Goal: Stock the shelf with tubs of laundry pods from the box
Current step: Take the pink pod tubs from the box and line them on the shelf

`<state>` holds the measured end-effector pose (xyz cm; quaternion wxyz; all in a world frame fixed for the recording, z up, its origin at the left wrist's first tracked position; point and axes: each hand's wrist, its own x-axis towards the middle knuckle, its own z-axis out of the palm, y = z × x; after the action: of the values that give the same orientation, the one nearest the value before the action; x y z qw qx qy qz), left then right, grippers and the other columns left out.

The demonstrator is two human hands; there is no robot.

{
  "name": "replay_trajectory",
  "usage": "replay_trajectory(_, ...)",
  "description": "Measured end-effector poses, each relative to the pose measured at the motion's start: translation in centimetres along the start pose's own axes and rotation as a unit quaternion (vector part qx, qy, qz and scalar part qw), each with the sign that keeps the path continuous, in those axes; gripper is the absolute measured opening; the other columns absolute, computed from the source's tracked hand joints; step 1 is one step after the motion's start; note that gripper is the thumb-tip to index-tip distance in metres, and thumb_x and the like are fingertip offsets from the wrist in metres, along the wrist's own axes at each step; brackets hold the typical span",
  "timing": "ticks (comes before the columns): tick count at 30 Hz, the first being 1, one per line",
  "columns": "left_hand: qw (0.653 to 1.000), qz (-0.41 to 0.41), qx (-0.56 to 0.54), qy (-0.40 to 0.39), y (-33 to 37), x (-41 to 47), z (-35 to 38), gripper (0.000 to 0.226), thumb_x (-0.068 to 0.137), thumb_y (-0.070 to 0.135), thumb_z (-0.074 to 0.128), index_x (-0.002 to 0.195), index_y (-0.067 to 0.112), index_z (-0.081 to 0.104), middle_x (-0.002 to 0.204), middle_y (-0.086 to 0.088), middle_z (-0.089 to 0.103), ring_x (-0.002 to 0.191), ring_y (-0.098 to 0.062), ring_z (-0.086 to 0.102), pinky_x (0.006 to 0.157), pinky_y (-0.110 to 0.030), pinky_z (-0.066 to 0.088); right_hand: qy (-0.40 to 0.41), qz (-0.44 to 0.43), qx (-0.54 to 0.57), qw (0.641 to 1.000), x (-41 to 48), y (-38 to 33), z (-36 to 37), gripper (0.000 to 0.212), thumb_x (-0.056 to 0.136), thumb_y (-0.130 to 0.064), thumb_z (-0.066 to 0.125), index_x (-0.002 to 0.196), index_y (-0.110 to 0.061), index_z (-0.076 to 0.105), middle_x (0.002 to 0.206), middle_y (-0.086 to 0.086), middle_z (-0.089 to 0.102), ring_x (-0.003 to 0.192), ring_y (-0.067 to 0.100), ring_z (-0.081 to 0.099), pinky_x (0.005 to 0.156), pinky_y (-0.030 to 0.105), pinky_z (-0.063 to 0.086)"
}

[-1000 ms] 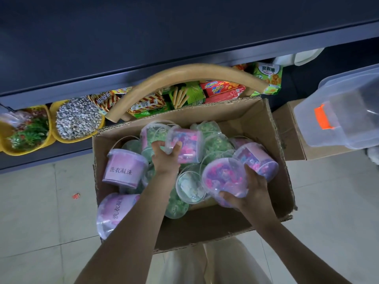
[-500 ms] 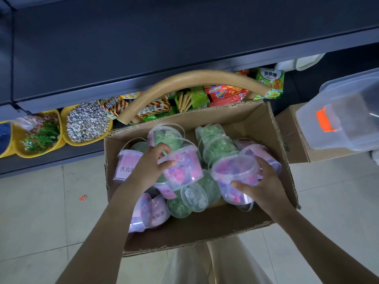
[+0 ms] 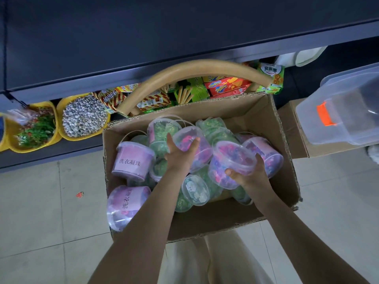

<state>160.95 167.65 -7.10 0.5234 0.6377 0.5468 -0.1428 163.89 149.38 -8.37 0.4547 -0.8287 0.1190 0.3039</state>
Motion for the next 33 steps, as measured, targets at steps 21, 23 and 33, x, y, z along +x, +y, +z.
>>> replay_trajectory(21,0.945,0.159,-0.265,-0.109,2.0,-8.5,-8.5,0.090,0.061,0.030,0.080,0.136,0.030,0.030,0.134,0.001,0.048,0.119,-0.022,0.054,0.083,-0.058,0.052,0.002,-0.108,0.132,0.985,-5.9,-9.8,-7.5,0.055,0.062,-0.043,0.082,0.108,-0.020,0.063,0.107,0.003,0.069,0.097,0.017,0.066,0.085,0.038,0.054)
replay_trajectory(23,0.929,0.198,-0.288,-0.119,4.0,-10.6,-9.3,0.091,0.060,0.023,0.079,0.136,0.031,0.030,0.133,0.000,0.050,0.118,-0.022,0.054,0.083,-0.054,0.053,-0.006,-0.150,0.141,0.979,-7.4,-12.5,-9.0,0.053,0.063,-0.047,0.081,0.106,-0.022,0.064,0.109,0.004,0.068,0.098,0.018,0.065,0.085,0.037,0.054)
replay_trajectory(33,0.853,0.405,-0.312,-0.103,14.3,-24.7,-8.3,0.069,0.065,0.006,0.076,0.122,0.023,0.040,0.107,0.003,0.061,0.094,-0.012,0.063,0.084,-0.036,0.055,-0.026,-0.346,0.176,0.921,-11.8,-22.9,-22.0,0.081,0.043,-0.041,0.081,0.115,-0.011,0.058,0.107,0.005,0.066,0.093,0.016,0.064,0.070,0.023,0.054)
